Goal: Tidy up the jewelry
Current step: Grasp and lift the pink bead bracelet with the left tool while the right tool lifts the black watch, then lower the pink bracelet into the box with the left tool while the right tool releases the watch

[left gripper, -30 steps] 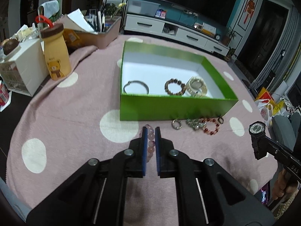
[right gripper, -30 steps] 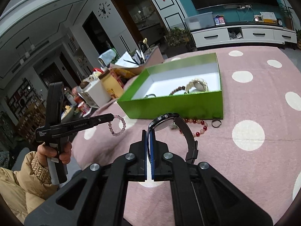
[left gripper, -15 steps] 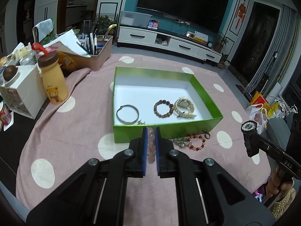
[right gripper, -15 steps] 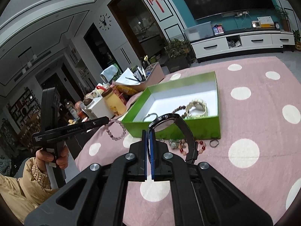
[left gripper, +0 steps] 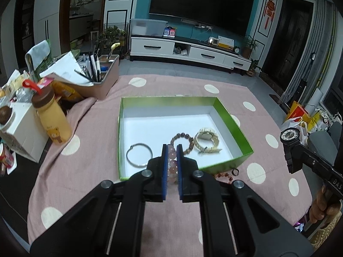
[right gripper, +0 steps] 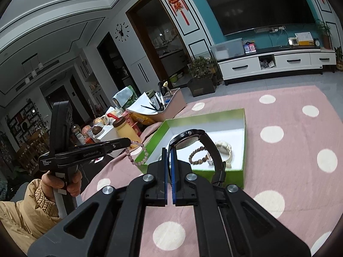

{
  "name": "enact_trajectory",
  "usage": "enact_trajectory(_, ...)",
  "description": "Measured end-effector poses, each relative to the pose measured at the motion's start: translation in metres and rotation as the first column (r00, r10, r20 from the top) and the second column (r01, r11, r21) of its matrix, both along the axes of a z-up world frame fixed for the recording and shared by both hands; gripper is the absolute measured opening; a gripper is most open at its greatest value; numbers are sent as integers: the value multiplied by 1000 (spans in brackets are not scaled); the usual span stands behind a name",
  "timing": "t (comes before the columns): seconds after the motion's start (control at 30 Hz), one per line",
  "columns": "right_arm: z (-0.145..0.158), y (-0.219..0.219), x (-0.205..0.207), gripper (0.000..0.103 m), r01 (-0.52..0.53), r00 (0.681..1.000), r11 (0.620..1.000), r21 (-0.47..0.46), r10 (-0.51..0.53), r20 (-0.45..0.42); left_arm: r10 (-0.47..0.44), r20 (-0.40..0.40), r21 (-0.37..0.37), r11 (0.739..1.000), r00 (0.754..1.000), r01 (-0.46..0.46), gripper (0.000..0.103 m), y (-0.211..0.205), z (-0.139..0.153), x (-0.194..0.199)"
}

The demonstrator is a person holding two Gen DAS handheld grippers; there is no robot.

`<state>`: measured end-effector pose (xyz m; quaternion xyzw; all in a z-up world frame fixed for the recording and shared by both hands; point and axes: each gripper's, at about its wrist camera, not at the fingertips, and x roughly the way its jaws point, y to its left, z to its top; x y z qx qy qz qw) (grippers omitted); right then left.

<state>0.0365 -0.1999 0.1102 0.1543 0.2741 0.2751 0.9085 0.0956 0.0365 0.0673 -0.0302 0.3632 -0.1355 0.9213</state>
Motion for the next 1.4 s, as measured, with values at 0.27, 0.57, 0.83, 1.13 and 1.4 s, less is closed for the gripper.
enact_trajectory(0.27, 0, 2, 26, 2, 18, 1000, 1000, -23, -18, 5, 2, 6, 31, 1000, 1000, -2, 7, -11, 0, 31)
enact_trajectory(0.57, 0, 9, 65, 2, 33, 999, 998, -61, -32, 10, -3, 0, 64, 998, 1000, 3, 7, -23, -9, 69)
enact_trajectory(0.83, -7, 23, 99, 2, 19, 1000, 993, -118, -21, -17, 24, -38, 90, 996, 999, -20, 7, -25, -24, 103)
enact_trajectory(1.13, -20, 49, 139, 2, -9, 997, 983, -186, -6, -77, 39, -86, 106, 994, 996, -30, 7, -29, -41, 131)
enact_trajectory(1.4, -42, 63, 173, 2, -44, 984, 974, -223, 3, -178, 35, -157, 56, 998, 987, -26, 7, -25, -58, 153)
